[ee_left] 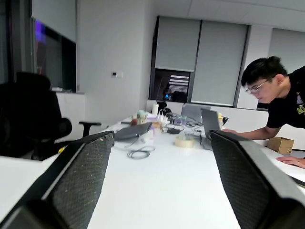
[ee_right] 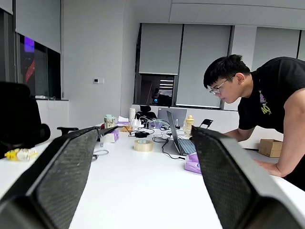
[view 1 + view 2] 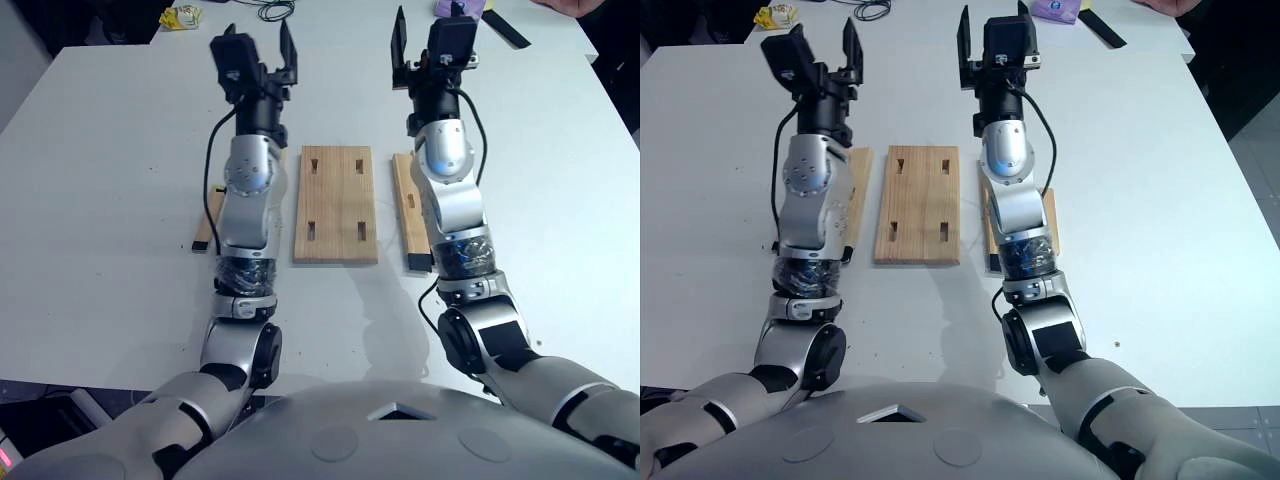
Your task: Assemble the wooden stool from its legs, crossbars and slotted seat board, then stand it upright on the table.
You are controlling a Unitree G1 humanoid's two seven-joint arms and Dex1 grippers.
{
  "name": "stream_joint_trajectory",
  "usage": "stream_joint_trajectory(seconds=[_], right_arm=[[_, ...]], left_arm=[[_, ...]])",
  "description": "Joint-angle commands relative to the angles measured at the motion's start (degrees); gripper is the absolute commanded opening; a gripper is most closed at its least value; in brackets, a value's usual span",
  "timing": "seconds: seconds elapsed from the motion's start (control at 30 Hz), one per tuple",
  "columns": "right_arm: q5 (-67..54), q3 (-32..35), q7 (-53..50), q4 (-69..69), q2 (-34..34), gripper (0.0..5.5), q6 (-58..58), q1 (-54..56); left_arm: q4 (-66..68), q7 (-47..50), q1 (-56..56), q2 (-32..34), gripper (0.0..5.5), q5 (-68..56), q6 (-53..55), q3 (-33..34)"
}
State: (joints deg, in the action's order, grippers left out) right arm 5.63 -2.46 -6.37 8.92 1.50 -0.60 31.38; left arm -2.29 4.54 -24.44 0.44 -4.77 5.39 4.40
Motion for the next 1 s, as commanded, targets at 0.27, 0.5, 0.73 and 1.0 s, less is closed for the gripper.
stream_joint_trajectory(seconds=[0.27,0.5,0.73,1.0], right_arm=[[-1.2,2.7,0.9,-9.1,-1.6,3.62,-7.2,-7.2],[-0.9,2.7,1.8,-13.3,-2.7,3.62,-9.5,-10.2],[0.2,1.3,2.8,-19.9,-3.2,3.62,-16.3,-14.2],[0.2,1.6,4.0,-25.9,-4.5,3.62,-23.0,-19.3]], left_arm=[[-8.2,-1.4,9.3,4.4,3.68,4.1,2.6,-0.7],[-11.6,-3.3,12.2,4.1,3.68,4.2,3.1,-2.7],[-16.4,-1.3,15.2,0.6,3.68,2.8,7.8,-2.3],[-23.9,0.4,22.6,-3.6,3.68,2.1,16.2,-4.3]])
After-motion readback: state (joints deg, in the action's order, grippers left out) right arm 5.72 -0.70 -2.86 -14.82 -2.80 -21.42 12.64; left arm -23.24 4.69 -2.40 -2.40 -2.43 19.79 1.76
